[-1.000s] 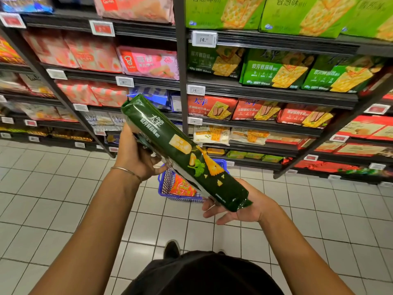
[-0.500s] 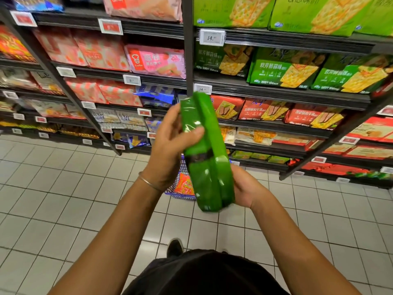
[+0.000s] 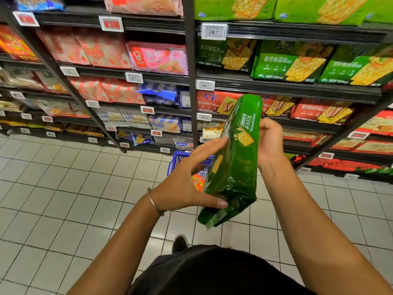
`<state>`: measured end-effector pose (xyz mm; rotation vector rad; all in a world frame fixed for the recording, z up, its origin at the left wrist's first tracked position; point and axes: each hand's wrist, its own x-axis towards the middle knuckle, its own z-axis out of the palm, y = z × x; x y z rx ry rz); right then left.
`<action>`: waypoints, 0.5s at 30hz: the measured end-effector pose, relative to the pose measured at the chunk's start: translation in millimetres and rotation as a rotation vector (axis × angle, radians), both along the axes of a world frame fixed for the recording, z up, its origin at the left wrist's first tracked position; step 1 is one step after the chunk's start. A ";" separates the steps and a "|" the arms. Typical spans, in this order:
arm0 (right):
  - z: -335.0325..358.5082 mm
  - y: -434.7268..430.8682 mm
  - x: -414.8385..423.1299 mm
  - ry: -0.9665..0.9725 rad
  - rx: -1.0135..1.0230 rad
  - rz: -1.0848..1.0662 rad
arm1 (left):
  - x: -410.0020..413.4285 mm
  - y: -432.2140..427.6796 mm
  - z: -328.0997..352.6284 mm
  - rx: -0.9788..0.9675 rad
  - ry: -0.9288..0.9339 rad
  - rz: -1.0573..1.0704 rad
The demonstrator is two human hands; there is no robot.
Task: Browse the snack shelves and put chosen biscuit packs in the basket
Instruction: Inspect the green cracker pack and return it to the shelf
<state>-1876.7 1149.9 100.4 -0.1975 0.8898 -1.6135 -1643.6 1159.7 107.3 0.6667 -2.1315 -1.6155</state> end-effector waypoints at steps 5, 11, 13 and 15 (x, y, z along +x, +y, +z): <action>-2.8 -2.0 -6.8 -0.019 -0.005 0.017 | -3.5 -3.2 1.5 0.041 0.029 -0.004; -7.7 -5.1 -16.1 0.000 -0.010 0.057 | -4.7 -6.6 2.9 0.081 0.075 -0.026; -7.5 -7.7 -21.6 0.120 0.042 0.096 | 0.0 -8.4 2.0 0.235 0.176 -0.017; -9.4 -8.1 -28.3 0.320 0.104 0.150 | 10.3 -10.4 4.6 0.450 0.309 0.039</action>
